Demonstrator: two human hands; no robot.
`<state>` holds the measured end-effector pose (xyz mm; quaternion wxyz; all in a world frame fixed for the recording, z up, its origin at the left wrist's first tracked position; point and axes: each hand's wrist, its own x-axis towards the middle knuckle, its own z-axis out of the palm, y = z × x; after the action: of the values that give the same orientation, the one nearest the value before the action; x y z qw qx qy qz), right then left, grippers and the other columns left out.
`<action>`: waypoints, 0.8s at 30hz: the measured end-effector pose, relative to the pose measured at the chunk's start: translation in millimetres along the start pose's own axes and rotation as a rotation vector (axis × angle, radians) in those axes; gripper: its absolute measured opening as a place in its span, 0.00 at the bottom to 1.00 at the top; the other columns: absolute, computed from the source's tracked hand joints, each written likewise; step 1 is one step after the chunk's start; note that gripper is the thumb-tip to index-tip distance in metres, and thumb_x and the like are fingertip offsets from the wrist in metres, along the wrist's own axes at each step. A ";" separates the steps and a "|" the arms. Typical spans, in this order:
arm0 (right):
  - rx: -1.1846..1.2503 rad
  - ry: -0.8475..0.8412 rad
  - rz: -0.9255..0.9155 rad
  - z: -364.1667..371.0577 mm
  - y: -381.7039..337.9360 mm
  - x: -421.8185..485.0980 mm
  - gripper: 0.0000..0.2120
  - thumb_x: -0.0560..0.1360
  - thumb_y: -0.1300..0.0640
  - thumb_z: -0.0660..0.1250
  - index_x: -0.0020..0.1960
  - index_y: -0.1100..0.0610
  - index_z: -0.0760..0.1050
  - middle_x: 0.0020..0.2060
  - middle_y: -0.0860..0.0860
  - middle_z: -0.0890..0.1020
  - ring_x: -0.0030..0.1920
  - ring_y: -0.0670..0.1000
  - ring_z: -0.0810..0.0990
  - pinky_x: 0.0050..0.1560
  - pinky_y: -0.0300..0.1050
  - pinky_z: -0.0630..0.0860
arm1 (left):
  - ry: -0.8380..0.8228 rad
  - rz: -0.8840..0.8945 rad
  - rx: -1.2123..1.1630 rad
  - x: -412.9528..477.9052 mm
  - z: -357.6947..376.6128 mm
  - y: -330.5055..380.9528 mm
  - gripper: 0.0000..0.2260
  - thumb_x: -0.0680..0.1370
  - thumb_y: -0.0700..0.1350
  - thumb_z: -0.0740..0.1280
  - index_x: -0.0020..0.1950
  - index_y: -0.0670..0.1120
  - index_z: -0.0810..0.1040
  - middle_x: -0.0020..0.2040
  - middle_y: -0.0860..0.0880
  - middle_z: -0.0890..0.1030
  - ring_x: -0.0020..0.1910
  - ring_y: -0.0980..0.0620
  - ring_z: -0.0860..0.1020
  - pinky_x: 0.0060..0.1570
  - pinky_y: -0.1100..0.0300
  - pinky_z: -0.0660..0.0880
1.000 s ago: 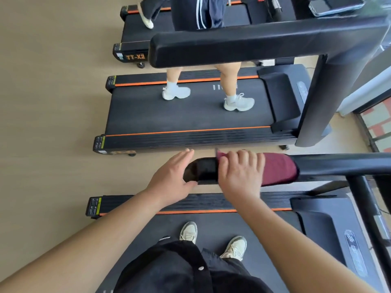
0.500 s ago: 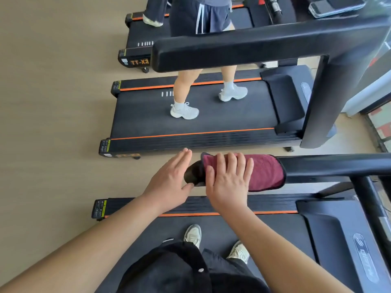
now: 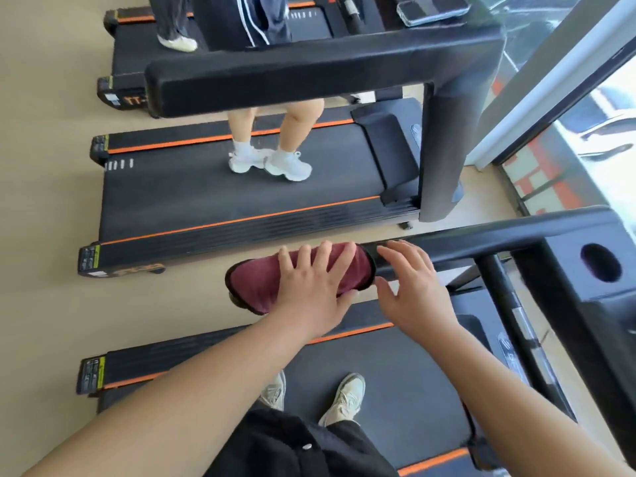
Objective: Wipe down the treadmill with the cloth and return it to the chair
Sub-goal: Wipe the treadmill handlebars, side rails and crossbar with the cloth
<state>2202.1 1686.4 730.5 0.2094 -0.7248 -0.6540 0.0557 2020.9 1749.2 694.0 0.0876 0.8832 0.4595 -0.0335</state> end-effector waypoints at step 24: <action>-0.105 -0.202 0.164 17.7 -7.3 41.8 0.31 0.61 0.46 0.82 0.63 0.47 0.80 0.60 0.41 0.80 0.64 0.49 0.75 0.58 0.45 0.74 | 0.106 0.025 0.051 7.9 0.0 -32.6 0.36 0.78 0.71 0.57 0.78 0.50 0.61 0.61 0.44 0.76 0.55 0.40 0.76 0.54 0.46 0.69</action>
<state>2194.8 1731.5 725.3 0.0992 -0.7764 -0.6124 0.1111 1998.8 1773.8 688.9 0.0410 0.8914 0.4513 0.0028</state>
